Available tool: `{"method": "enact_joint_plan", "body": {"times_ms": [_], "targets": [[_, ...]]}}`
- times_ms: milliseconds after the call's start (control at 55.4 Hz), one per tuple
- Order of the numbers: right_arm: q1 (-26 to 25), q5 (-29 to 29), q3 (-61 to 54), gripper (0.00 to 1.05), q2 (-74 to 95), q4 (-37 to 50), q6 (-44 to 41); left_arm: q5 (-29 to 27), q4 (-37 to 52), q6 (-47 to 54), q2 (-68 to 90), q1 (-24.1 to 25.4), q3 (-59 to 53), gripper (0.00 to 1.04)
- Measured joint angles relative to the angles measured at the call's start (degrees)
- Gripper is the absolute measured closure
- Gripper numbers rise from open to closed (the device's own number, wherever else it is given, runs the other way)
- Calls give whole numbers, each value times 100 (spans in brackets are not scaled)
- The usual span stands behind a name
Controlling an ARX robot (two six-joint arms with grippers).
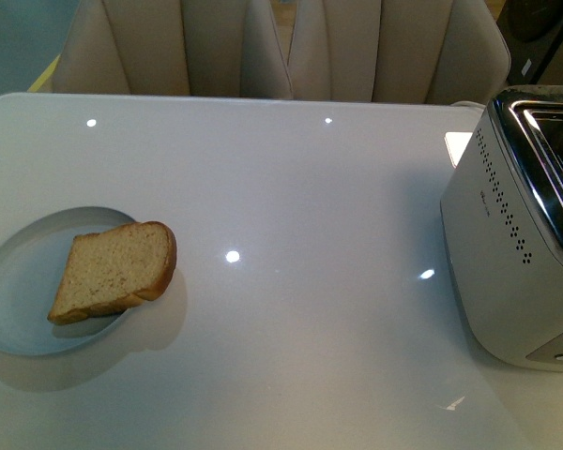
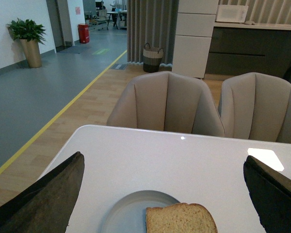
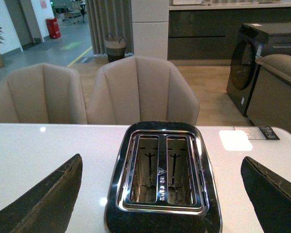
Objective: Left arm holds plate, right arm toasts bread
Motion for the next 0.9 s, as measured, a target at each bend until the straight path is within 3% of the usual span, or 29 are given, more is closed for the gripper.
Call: {"method": "enact_joint_plan", "body": {"times_ms": [650, 704, 776, 902], "targets": [[0, 0, 0, 9, 0, 0, 0, 4, -2, -4, 2, 0, 0, 7], [0, 4, 0, 9, 2, 0, 0, 1021, -1521, -669, 835, 275, 629, 7], [0, -13, 0, 9, 0, 0, 0, 1526, -2761, -1480, 1943, 400, 1152, 7], [0, 0, 0, 9, 0, 0, 0, 1663, -2702, -1825, 2660, 450, 1217, 7]]}}
